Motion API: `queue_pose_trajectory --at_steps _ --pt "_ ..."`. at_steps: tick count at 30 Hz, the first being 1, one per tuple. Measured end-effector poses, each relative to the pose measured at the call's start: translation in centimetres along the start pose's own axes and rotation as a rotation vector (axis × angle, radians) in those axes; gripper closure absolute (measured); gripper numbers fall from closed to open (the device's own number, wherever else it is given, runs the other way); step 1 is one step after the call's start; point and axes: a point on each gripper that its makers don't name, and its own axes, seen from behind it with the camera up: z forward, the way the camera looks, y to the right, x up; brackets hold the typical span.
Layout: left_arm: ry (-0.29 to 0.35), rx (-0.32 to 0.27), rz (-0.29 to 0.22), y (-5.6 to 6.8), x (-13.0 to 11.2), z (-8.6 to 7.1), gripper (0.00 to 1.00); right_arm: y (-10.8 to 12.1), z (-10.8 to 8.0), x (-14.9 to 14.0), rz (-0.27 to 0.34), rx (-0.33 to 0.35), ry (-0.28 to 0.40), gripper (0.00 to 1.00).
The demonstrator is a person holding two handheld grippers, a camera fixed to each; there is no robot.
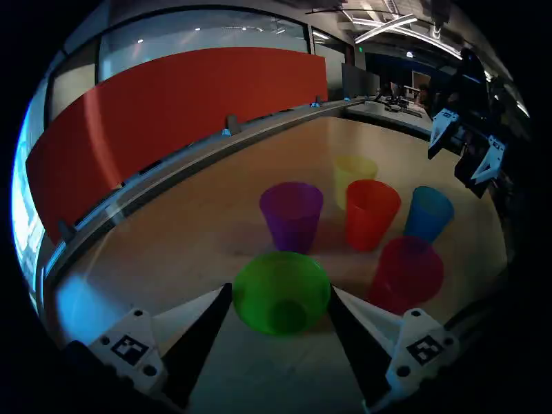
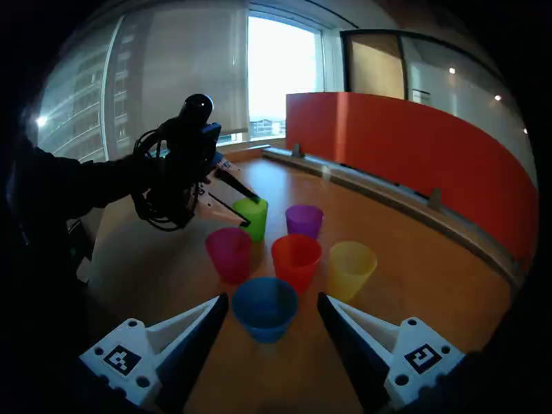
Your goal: Pour water
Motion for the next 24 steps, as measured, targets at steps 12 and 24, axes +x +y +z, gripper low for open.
queue_pose_trajectory --at_steps 12,24 --pt "0.009 0.010 0.001 0.1 0.1 -0.2 0.11 -0.2 0.3 -0.2 -0.002 0.004 -0.005 0.00" --pt "0.042 0.030 -0.024 -0.1 0.7 -1.3 0.11 -0.8 1.8 -1.6 -0.012 0.010 -0.027 0.00"
